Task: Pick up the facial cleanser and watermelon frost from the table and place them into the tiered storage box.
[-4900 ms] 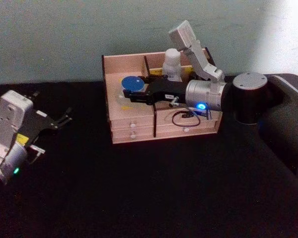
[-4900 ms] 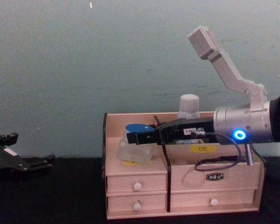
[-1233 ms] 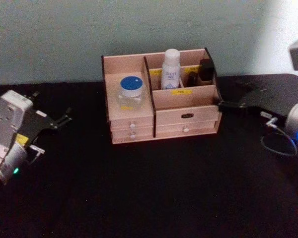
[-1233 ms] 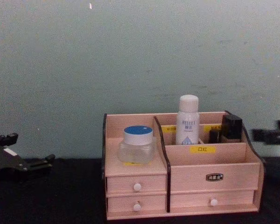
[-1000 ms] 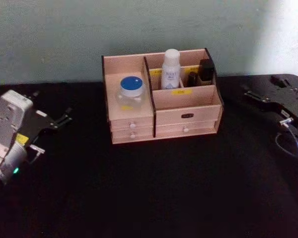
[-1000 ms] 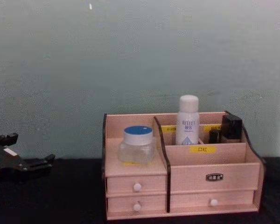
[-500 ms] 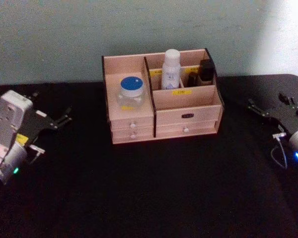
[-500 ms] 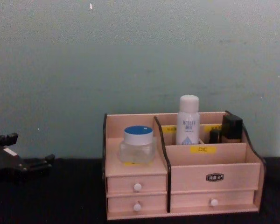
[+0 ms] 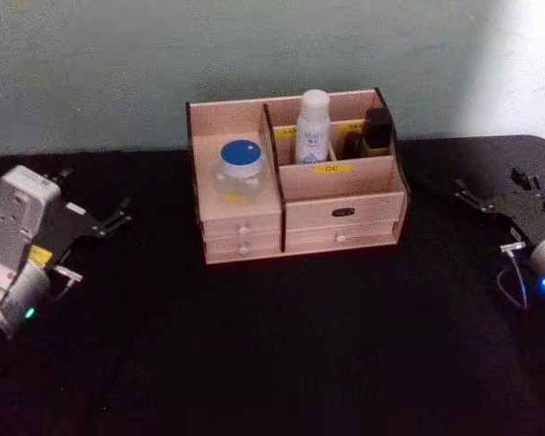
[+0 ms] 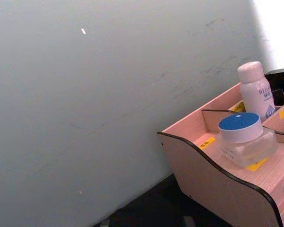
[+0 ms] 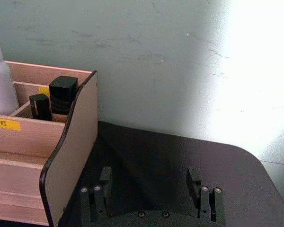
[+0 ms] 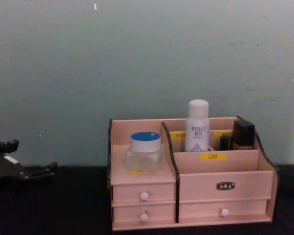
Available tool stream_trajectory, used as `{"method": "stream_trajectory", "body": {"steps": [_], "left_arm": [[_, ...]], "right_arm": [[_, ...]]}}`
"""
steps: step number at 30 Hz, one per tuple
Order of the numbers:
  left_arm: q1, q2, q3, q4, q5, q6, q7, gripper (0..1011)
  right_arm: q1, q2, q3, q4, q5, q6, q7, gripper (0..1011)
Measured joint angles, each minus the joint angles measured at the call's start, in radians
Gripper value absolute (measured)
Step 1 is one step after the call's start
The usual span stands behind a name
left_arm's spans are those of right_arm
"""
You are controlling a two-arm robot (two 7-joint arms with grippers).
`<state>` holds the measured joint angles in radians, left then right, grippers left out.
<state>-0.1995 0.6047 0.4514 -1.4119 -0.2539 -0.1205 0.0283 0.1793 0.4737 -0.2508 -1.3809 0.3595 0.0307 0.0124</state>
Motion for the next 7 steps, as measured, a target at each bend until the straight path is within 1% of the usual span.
{"method": "stream_trajectory", "body": {"steps": [7], "left_arm": [[0.0, 0.0, 0.0, 0.0, 0.0, 0.0, 0.0, 1001]], "right_arm": [[-0.001, 0.001, 0.0, -0.002, 0.0, 0.0, 0.0, 1003]]}}
